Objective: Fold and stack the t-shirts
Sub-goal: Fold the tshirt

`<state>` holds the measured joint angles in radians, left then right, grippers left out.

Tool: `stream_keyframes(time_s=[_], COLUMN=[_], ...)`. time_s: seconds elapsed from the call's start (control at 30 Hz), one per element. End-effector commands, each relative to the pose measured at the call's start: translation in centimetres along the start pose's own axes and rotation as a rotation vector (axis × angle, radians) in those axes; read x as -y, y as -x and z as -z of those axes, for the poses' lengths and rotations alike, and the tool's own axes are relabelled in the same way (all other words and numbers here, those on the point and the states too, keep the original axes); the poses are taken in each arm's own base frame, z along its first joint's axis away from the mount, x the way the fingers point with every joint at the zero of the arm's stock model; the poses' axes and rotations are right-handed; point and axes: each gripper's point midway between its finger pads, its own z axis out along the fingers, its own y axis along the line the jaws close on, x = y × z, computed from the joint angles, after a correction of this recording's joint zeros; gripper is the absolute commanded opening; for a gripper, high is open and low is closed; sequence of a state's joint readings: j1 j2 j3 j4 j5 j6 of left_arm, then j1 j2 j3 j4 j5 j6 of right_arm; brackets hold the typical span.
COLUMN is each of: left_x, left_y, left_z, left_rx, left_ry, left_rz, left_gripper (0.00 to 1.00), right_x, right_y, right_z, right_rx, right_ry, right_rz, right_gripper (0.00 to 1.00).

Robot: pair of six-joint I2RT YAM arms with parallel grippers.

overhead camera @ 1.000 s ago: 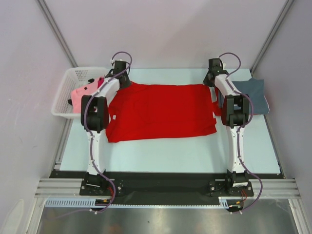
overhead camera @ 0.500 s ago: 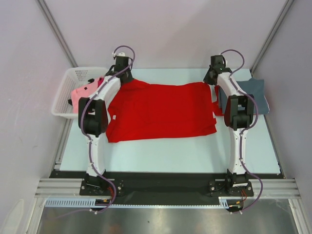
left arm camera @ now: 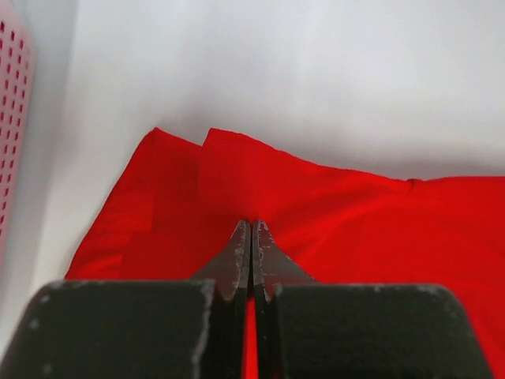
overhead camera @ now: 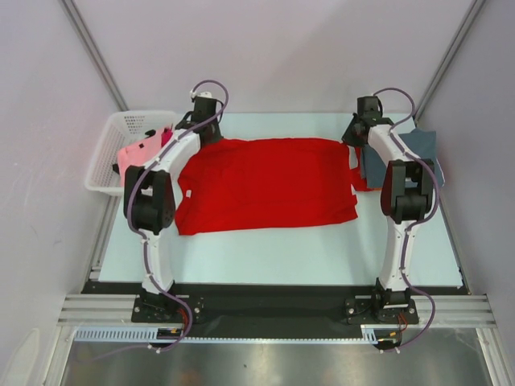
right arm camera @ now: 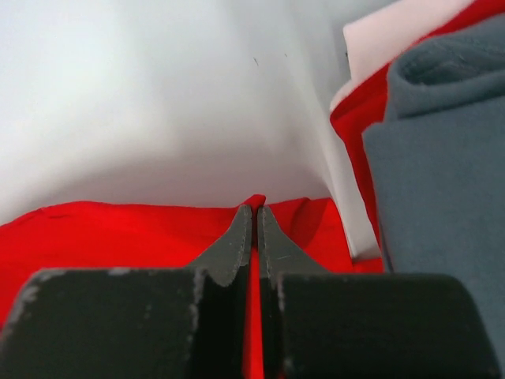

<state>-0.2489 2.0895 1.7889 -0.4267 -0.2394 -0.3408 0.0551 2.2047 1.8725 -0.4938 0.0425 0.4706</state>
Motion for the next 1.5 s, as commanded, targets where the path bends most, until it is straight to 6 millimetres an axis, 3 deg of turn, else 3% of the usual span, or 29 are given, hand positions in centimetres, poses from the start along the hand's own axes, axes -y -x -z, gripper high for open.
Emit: stream_keyframes(time_s=[0.0,0.4,0.63,0.97,1.2,1.33,1.47], left_x=[-0.3,-1.0,-0.2,-0.9,-1.6,-2.1,-2.7], left_y=[2.1,-0.3,-1.9,-4.5,-5.8,-7.7,-10.0], left_z=[3.6,9.1,12.4,15.4,16.7,16.4,16.1], left_rx=[0.076,0.066,0.076,0.072,0.083,0.052,0.020], left_ry=[0.032,0.134,0.180,0.226,0.271,0.278,0.294], left_rz=[-0.036,-0.128,-0.189,-0.256,-0.274,-0.287,-0.303], left_gripper=[0.00,0.00,0.00,0.00,0.00,0.00,0.00], right_x=[-1.0,-0.5,0.2,2.1,3.6,5.1,5.6], right_y=[2.2,1.8,0.5,-2.5,-4.1,-6.6,-7.0], right_z=[2.8,6.0,7.5,8.1,8.5,8.5,8.8], right_rx=[0.066,0.087,0.084,0.055,0.071,0.067,0.096], right_ry=[0.056,0.071,0.068,0.035,0.005,-0.016,-0.015], right_rz=[-0.019,-0.030,-0.029,-0.027,-0.048,-0.084,-0.106], right_gripper=[0.00,0.00,0.00,0.00,0.00,0.00,0.00])
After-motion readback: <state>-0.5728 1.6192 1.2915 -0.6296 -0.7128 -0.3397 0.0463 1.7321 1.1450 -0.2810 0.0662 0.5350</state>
